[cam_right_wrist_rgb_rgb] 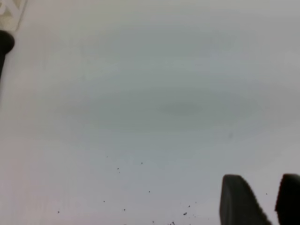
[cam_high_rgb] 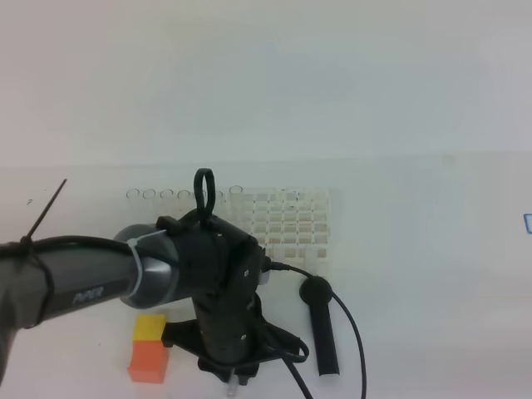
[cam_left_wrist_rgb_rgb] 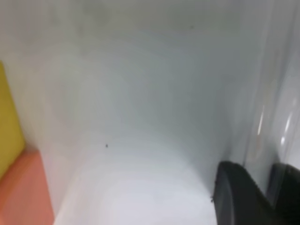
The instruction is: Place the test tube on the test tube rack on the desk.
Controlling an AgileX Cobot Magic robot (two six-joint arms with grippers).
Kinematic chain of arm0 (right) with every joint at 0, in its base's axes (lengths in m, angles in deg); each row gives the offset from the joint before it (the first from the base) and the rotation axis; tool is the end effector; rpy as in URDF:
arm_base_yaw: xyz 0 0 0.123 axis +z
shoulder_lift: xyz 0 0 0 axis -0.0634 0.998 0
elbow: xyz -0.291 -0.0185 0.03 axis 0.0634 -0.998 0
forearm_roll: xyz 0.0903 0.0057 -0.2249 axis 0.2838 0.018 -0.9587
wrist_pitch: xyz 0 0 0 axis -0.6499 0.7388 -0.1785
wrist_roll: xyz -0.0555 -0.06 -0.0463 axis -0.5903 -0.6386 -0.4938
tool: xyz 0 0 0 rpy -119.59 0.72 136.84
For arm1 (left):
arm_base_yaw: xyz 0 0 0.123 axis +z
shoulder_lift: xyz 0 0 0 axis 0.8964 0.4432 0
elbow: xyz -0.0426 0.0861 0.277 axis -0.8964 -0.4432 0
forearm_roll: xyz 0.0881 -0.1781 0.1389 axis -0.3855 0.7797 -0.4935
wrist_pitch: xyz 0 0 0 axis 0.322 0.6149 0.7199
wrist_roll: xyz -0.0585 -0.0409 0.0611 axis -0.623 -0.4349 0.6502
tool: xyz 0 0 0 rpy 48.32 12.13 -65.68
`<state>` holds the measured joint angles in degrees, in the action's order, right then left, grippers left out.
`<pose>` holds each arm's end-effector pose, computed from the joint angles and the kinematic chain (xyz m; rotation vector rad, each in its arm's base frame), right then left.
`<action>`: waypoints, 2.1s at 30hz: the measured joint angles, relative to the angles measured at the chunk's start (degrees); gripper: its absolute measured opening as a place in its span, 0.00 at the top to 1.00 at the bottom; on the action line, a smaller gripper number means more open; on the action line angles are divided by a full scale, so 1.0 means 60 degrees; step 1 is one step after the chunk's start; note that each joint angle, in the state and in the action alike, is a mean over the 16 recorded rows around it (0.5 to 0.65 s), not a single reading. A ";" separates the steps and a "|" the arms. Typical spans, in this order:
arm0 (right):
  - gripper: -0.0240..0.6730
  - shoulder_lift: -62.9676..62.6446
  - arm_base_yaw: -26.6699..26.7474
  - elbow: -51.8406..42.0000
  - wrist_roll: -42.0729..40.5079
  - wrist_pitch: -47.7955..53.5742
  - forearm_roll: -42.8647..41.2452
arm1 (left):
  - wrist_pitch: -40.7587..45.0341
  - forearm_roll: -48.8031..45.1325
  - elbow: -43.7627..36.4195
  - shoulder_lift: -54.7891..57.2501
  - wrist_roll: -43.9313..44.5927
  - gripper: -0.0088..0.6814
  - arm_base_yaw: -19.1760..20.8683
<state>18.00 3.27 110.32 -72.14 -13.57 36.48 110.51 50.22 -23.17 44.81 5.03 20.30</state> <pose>0.0246 -0.0005 0.2802 -0.0066 2.2773 0.0739 0.2521 -0.2293 0.1619 0.4568 2.9751 -0.0087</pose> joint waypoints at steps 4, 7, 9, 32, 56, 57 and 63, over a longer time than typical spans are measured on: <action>0.68 0.0000 0.0000 0.0000 -0.0017 0.0000 0.0000 | 0.0020 -0.0009 -0.0030 -0.0357 -0.0058 0.90 0.0004; 0.68 0.0000 0.0000 0.0000 -0.0032 0.0000 0.0000 | 0.0060 -0.0010 -0.0049 -0.0709 -0.0099 0.91 0.0004; 0.68 0.0000 0.0000 0.0000 -0.0043 -0.0002 0.0000 | 0.0102 -0.0014 -0.0045 -0.0993 -0.0099 0.92 0.0001; 0.68 0.0000 -0.0003 0.0000 -0.2992 -0.1112 0.3138 | -0.1601 -0.0420 -0.1132 -0.6960 0.0386 0.99 -0.0017; 0.68 0.0228 0.0040 0.0015 -1.0690 -0.1842 1.0504 | -1.1609 -0.0947 -0.8871 -1.2081 0.0965 0.96 -0.0024; 0.68 0.0295 0.0069 0.0030 -1.1010 -0.1781 1.0777 | -1.1709 -0.1012 -0.8943 -1.2084 0.0979 0.96 -0.0026; 0.68 0.0949 0.0404 0.0274 -1.2551 -0.1455 1.2085 | -1.1970 -0.1673 -0.9114 -1.2088 0.1284 0.99 -0.0030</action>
<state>23.69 5.69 111.97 -147.45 -22.30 109.00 38.70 40.18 -77.86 -27.71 12.74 20.12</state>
